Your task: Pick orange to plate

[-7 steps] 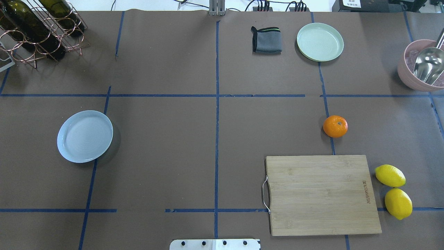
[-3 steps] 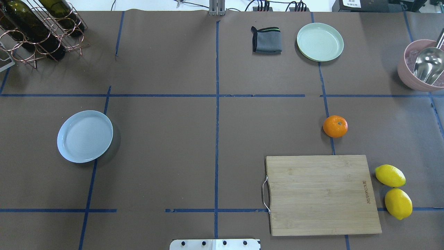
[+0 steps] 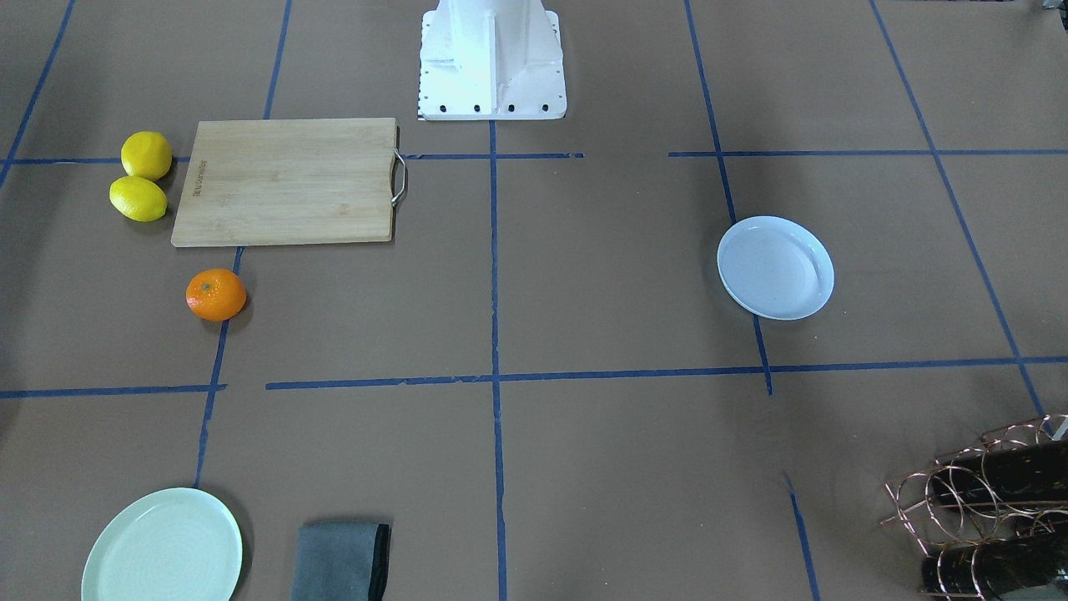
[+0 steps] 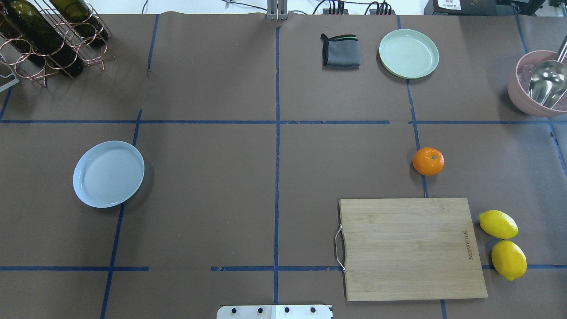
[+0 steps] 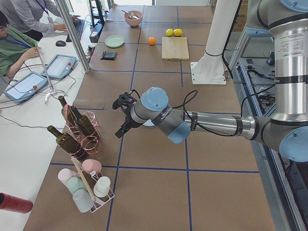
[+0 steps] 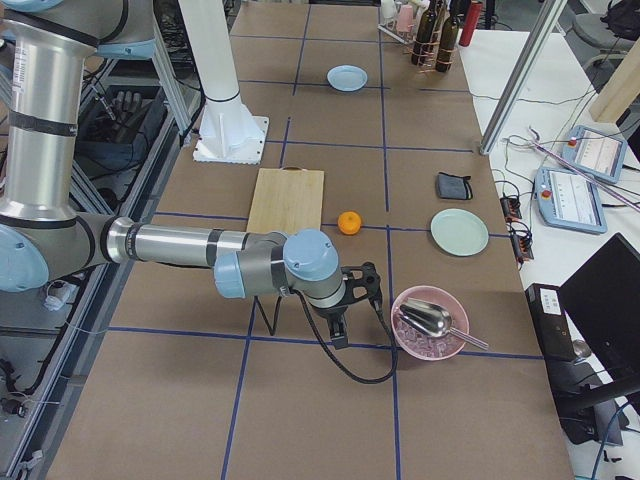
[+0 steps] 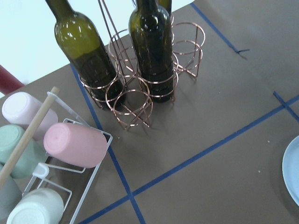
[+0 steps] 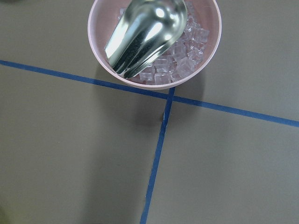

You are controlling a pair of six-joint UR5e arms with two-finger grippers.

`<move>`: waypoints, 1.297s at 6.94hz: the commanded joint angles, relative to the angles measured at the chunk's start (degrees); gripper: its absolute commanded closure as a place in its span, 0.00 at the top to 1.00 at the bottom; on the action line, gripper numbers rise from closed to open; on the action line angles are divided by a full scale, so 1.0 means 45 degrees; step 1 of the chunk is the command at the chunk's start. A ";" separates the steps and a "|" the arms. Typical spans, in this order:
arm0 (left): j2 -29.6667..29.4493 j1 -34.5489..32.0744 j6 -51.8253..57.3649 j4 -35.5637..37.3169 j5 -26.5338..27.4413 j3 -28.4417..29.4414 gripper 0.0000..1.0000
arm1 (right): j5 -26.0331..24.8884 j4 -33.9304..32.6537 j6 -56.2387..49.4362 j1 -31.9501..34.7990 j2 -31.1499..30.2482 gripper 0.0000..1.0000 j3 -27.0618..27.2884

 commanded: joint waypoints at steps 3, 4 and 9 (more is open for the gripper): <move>0.0357 0.6078 -0.8310 -0.2492 0.3592 0.0505 0.93 | 0.0243 0.0858 0.0091 -0.0019 -0.0108 1.00 -0.0459; 0.0337 0.7234 -0.9899 -0.3324 0.4995 0.0989 0.78 | 0.0281 0.0839 0.0091 -0.0019 -0.0127 1.00 -0.0537; -0.0753 1.0194 -1.4173 -0.5169 0.8172 0.3022 0.59 | 0.0262 0.0878 0.0071 -0.0019 -0.0127 1.00 -0.0616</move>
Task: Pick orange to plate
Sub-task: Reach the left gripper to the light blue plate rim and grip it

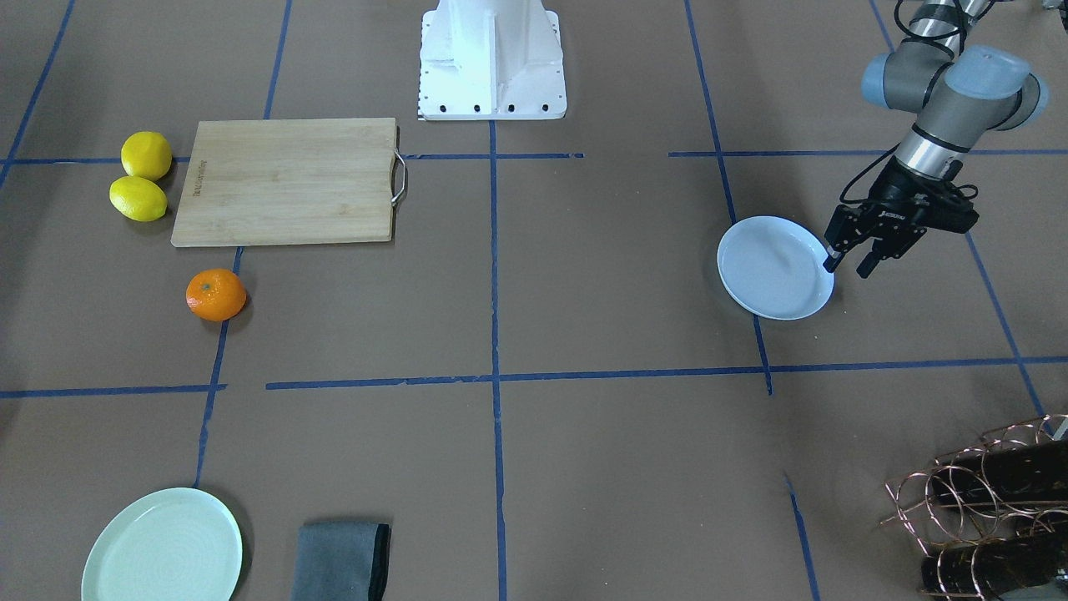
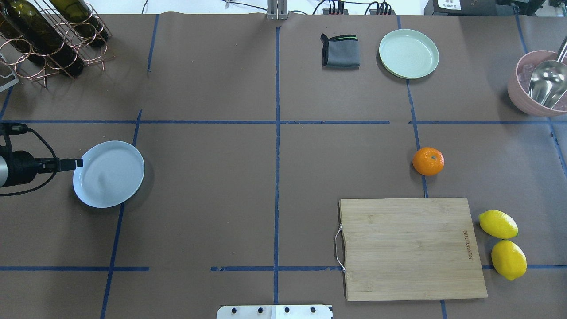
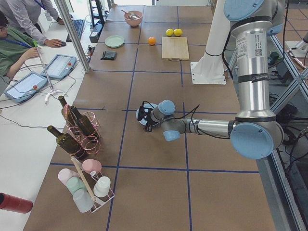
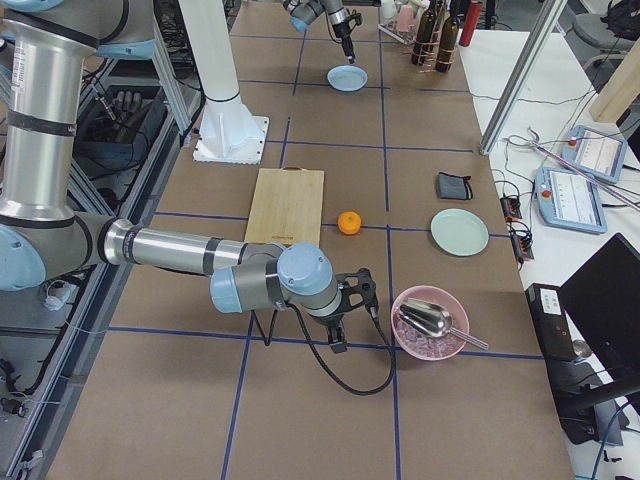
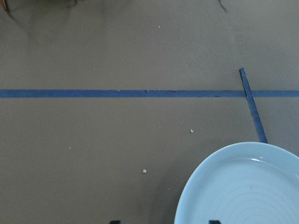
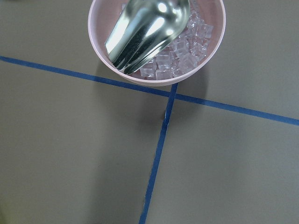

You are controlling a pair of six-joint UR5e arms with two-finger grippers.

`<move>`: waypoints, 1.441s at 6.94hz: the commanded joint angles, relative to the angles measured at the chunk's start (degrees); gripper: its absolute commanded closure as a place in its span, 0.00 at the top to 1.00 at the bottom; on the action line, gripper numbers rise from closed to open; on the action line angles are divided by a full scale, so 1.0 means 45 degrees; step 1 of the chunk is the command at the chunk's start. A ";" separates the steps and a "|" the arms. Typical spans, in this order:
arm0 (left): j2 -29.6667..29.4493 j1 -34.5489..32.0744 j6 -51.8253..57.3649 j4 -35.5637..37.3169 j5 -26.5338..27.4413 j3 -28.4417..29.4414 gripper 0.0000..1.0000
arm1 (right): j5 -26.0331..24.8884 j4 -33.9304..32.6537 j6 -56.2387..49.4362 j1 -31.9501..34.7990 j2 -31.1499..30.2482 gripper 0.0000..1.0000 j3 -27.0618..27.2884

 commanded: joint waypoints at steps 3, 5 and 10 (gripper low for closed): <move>-0.0517 0.0398 -0.0109 -0.0052 0.0328 0.0462 0.00 | -0.0026 -0.0018 0.0017 0.0000 0.0000 1.00 -0.0040; -0.0497 0.0340 -0.0069 -0.0014 0.0231 -0.0140 0.00 | -0.0026 0.0001 0.0017 0.0000 0.0000 1.00 -0.0040; -0.4383 0.0378 -0.0265 0.2067 0.0379 -0.1343 0.00 | -0.0026 0.0001 0.0017 0.0000 0.0019 1.00 -0.0021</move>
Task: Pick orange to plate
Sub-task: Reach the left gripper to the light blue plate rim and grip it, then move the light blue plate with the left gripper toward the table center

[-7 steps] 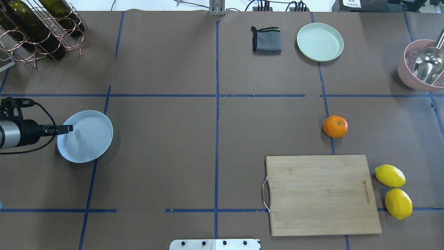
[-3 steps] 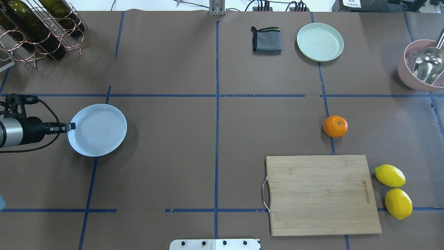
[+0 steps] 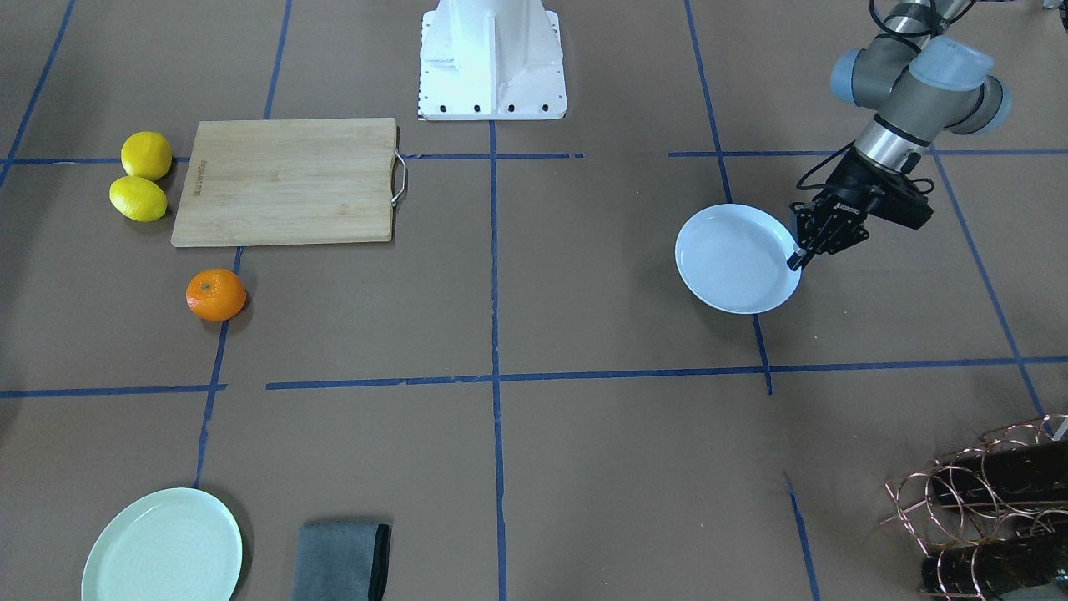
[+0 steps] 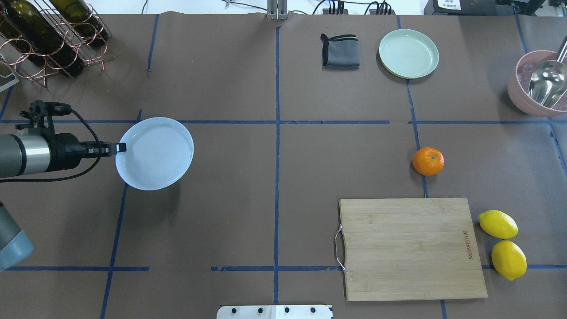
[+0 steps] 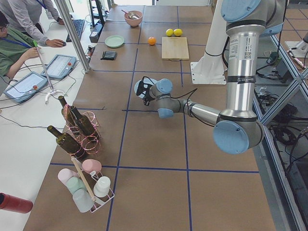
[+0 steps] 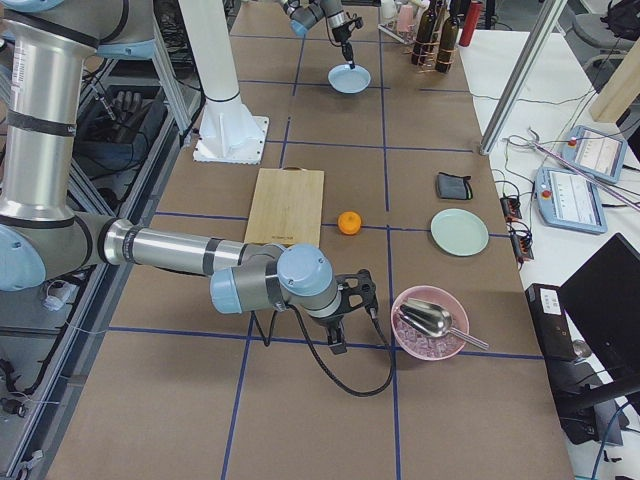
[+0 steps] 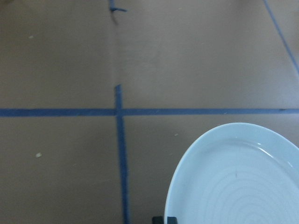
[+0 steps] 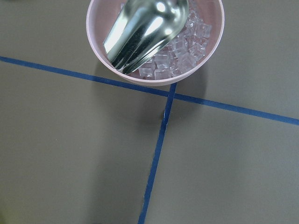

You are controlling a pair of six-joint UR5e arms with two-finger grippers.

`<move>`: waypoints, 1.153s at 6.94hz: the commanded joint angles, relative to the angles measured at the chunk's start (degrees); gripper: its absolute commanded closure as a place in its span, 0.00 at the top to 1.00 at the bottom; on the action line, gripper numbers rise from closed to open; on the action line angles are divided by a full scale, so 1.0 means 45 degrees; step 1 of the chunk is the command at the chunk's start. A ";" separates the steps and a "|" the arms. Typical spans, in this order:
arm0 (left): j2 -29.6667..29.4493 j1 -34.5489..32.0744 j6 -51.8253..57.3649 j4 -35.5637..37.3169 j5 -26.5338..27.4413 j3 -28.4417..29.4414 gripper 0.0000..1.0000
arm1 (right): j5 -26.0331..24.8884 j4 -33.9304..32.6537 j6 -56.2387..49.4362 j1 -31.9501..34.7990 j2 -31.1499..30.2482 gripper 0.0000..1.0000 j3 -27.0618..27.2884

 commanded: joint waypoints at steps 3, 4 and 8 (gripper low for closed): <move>-0.5667 0.1815 -0.0001 0.3596 0.1865 0.2513 0.00 | 0.0000 -0.0020 0.0002 0.0000 0.0002 1.00 -0.0018; -0.6156 0.2711 -0.0020 0.3596 0.2649 0.3081 0.00 | 0.0000 -0.0020 0.0021 0.0000 0.0002 1.00 -0.0018; -0.6298 0.3130 0.0038 0.3557 0.2754 0.3497 0.20 | 0.0000 0.0000 0.0021 0.0000 0.0002 1.00 -0.0076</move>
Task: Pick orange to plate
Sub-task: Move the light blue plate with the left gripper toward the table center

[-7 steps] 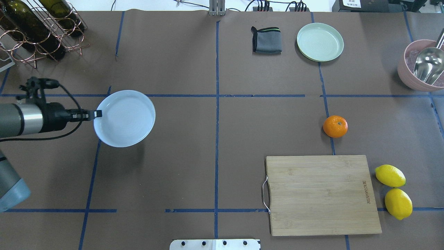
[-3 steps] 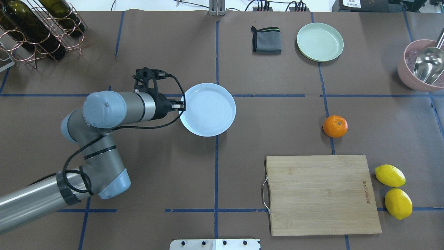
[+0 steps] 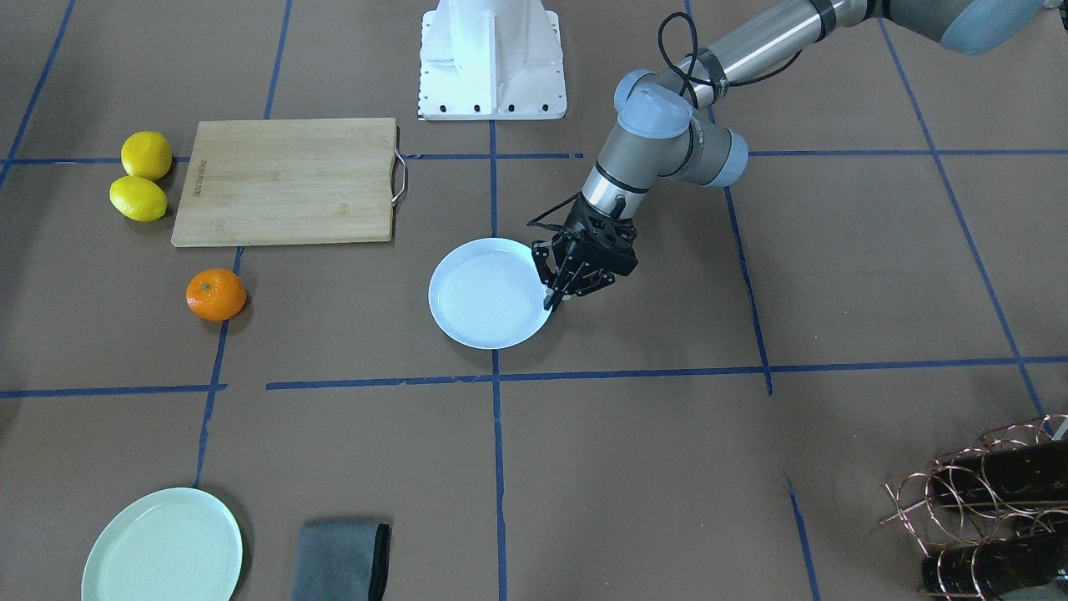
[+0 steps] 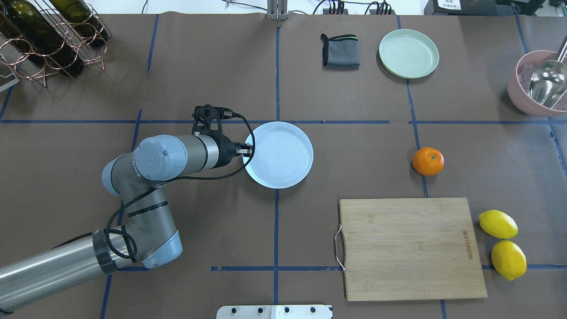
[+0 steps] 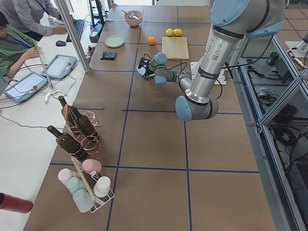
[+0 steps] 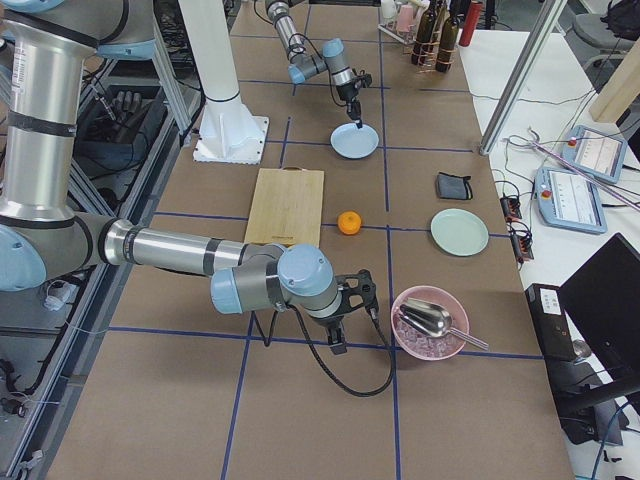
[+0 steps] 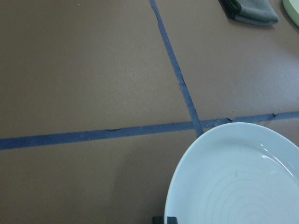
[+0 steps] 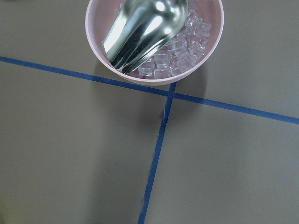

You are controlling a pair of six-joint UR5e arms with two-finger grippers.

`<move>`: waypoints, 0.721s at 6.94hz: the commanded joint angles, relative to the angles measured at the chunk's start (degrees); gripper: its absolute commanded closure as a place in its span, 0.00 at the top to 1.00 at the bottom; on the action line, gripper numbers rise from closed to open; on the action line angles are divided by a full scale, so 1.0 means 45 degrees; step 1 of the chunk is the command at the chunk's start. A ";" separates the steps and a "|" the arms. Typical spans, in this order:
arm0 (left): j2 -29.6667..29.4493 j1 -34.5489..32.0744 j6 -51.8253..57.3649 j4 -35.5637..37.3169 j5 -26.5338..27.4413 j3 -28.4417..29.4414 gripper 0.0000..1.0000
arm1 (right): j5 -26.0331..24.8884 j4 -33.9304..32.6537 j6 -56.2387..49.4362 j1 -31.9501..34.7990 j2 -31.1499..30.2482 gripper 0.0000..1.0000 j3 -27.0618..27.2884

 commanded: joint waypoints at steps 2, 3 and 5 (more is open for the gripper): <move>0.0023 0.0069 0.0025 -0.0038 0.0018 -0.0039 1.00 | -0.0039 0.0035 -0.0039 0.0000 0.0000 1.00 -0.0042; 0.0120 -0.0202 0.0335 0.0156 -0.0117 -0.0465 1.00 | -0.0020 0.0035 -0.0039 0.0000 0.0019 1.00 -0.0041; 0.0683 -0.1816 0.2942 0.2856 -0.2295 -0.2235 1.00 | -0.0019 0.0035 -0.0020 0.0000 0.0156 1.00 -0.0041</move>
